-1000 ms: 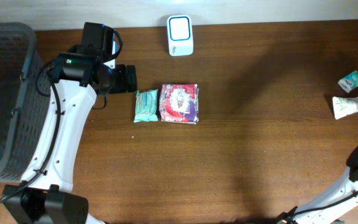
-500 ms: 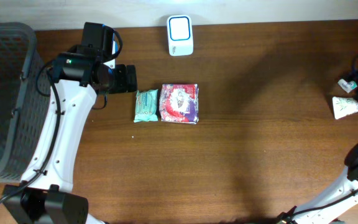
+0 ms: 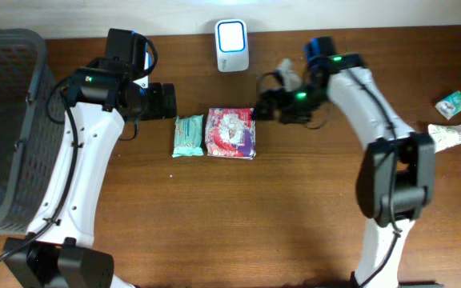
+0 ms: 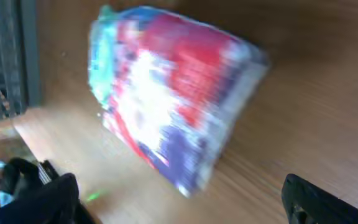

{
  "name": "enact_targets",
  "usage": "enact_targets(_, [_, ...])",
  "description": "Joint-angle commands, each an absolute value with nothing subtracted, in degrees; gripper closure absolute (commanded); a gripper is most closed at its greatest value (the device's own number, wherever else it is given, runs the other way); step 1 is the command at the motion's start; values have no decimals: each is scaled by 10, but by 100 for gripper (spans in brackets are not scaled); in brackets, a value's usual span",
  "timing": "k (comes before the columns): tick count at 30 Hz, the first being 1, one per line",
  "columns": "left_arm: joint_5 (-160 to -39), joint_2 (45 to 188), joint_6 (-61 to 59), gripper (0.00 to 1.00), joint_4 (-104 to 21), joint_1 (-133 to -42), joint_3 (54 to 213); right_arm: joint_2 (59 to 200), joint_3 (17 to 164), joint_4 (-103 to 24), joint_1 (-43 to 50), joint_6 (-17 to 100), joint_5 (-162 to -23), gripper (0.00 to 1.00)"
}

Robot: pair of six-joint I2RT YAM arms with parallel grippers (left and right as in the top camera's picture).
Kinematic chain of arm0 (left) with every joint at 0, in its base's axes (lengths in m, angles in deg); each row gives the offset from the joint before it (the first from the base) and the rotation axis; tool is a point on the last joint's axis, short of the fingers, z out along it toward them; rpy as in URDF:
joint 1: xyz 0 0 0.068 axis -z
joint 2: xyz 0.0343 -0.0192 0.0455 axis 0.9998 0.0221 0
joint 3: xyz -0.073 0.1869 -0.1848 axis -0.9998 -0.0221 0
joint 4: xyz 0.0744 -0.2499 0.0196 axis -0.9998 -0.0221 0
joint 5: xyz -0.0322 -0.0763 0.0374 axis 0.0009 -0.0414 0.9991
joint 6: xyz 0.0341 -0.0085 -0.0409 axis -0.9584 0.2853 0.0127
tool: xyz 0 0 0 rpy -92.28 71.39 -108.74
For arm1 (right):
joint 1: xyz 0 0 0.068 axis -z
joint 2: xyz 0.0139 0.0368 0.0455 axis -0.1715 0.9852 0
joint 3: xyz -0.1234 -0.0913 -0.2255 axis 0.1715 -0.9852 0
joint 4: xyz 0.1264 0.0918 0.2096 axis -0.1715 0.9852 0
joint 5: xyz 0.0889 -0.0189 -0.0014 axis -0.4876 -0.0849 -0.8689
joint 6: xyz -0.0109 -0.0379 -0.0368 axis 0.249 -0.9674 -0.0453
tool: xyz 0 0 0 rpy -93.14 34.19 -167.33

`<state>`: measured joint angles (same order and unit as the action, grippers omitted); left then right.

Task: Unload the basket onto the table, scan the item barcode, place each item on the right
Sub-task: 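Reach the right gripper to the red-purple bag and grasp it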

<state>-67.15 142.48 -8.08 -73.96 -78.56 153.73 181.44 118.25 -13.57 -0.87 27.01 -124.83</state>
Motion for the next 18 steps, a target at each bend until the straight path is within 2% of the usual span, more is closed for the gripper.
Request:
enact_targets(1, [-665,1423,-92,1,-741,-784,1541,1847,1178,-178,-60,341,-1230,1])
enact_targets(5, [-665,1423,-92,1,-741,-784,1541,1885,1178,-192,-74,353,-1221,4])
enact_targets(7, [-665,1423,-92,1,-741,-784,1541,1897,1178,-182,-72,353,-1180,12])
enact_targets(9, [-665,1423,-92,1,-741,-784,1541,1897,1178,-173,-68,353,-1179,16])
enact_targets(12, [-665,1423,-92,1,-741,-784,1541,1897,1178,-164,-66,353,-1181,39])
enact_targets(17, [-665,1423,-92,1,-741,-784,1541,1897,1171,-170,-95,310,-1144,40])
enact_targets(18, [-665,1423,-92,1,-741,-784,1541,1897,1167,-171,-98,309,-1144,47])
